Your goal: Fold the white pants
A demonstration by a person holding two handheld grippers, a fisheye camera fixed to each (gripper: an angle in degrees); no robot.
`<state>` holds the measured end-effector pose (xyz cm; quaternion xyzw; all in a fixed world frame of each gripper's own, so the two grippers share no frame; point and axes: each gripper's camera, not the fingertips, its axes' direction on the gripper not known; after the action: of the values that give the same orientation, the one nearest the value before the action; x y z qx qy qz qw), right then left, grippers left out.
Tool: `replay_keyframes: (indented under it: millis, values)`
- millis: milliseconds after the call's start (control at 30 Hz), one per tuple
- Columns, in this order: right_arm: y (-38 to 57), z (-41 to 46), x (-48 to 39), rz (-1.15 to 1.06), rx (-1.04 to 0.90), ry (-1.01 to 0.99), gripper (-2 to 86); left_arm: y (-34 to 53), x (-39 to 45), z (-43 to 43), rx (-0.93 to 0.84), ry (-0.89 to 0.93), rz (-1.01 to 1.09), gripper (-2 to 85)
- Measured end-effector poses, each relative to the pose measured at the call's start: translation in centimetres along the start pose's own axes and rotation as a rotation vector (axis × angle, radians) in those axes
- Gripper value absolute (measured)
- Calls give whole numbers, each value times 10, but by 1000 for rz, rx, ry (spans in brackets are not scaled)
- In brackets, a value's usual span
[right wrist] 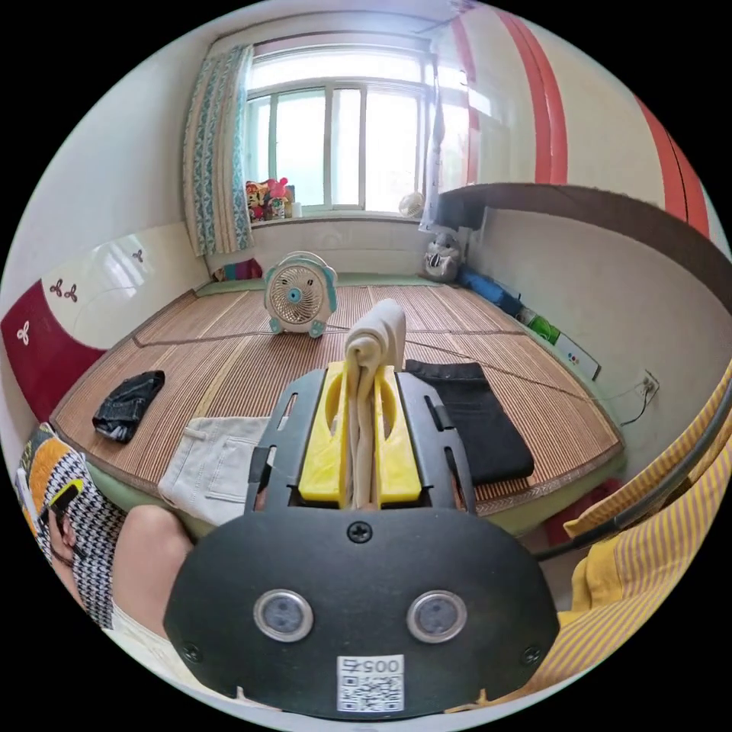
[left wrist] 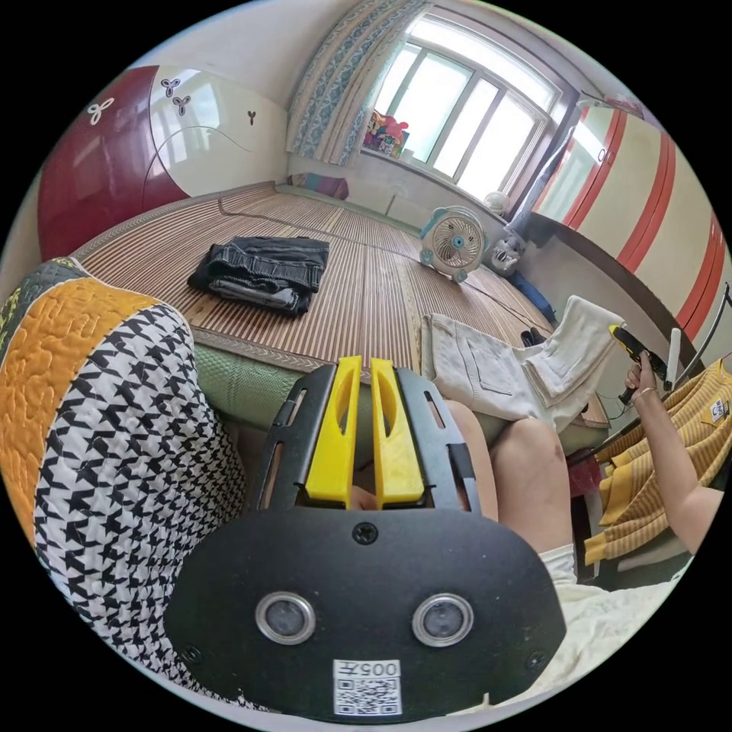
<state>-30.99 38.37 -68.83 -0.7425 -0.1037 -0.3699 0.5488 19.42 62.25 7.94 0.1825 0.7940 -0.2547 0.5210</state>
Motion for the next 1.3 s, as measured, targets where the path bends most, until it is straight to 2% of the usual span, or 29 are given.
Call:
replay_keyframes:
  millis: [333,433,567,667,833,933,1133,1233,1300]
  values:
    - [40,8,-187,-401,18,10,18,0,7,-9,-12,36,18,39]
    - [64,26,-256,-516,-45,-59,22,4,11,-6,-35,39,19,39]
    - [112,63,-347,-652,-258,-170,40,7,21,-4,-57,26,30,39]
    - [134,57,-367,-650,-245,-277,26,6,29,0,-76,10,42,40]
    - [121,33,-337,-566,-201,-394,33,-5,51,17,-103,25,75,43]
    - [102,30,-281,-433,-194,-411,42,-24,83,35,-111,52,143,45]
    - [78,53,-152,-165,-206,-237,47,-75,173,87,-141,63,309,47]
    - [71,67,-96,-27,-230,-201,48,-97,216,122,-227,76,279,48]
    - [66,72,-56,93,-202,-200,43,-103,241,141,-225,78,283,49]
